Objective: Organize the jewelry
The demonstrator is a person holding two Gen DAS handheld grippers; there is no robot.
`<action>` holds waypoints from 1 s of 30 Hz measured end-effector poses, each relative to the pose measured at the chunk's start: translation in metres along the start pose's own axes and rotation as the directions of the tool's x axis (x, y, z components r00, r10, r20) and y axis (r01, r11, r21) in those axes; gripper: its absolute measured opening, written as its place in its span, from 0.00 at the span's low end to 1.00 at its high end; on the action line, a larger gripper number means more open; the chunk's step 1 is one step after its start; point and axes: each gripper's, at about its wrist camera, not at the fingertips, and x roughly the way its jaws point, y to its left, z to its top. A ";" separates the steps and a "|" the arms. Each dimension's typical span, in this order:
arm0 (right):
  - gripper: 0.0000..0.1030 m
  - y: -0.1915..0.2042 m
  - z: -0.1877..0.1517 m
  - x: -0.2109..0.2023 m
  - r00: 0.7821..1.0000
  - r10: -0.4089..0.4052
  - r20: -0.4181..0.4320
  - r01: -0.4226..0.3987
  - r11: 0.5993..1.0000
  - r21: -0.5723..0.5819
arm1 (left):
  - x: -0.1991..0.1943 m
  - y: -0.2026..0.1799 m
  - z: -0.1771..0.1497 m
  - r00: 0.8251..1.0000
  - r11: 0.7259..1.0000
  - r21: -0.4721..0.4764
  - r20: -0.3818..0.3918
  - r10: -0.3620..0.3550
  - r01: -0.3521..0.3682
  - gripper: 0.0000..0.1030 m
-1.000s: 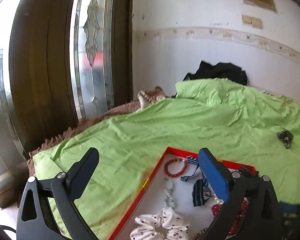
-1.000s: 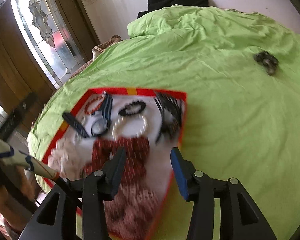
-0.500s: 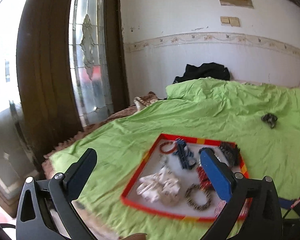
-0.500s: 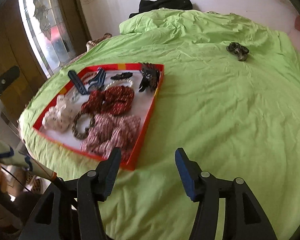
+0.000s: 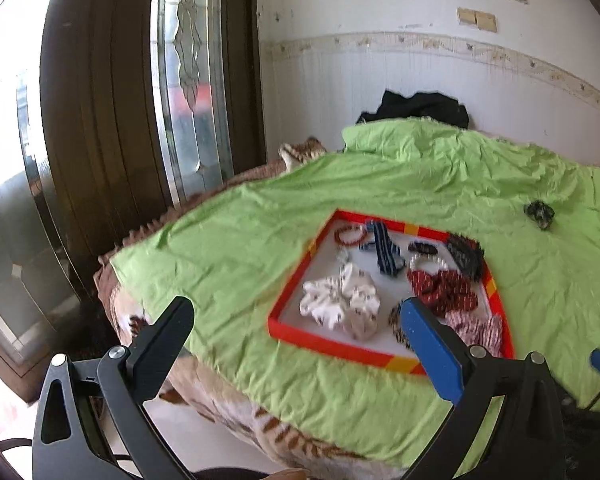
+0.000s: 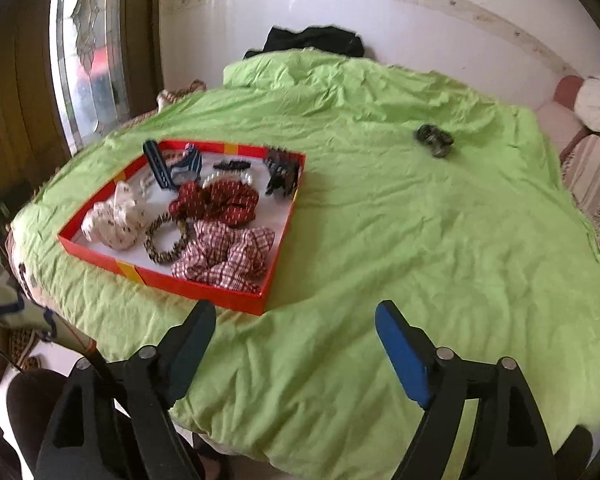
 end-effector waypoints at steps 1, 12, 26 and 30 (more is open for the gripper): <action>0.85 0.001 0.000 -0.004 1.000 -0.004 0.007 0.004 1.000 -0.002 | 0.001 0.000 -0.003 1.000 1.000 0.004 -0.015 -0.003 0.003 1.00; 0.87 0.018 -0.003 -0.030 0.999 -0.019 0.035 0.020 1.000 -0.020 | -0.001 0.003 -0.031 0.995 0.997 0.049 -0.081 -0.057 0.061 1.00; 0.88 0.029 -0.009 -0.027 1.000 -0.004 -0.003 0.004 1.000 -0.023 | -0.004 0.012 -0.042 0.993 0.995 0.062 -0.092 -0.078 0.084 1.00; 0.88 0.030 -0.009 -0.025 1.000 -0.001 -0.009 0.001 1.000 -0.022 | -0.003 0.012 -0.042 0.993 0.995 0.060 -0.095 -0.077 0.083 1.00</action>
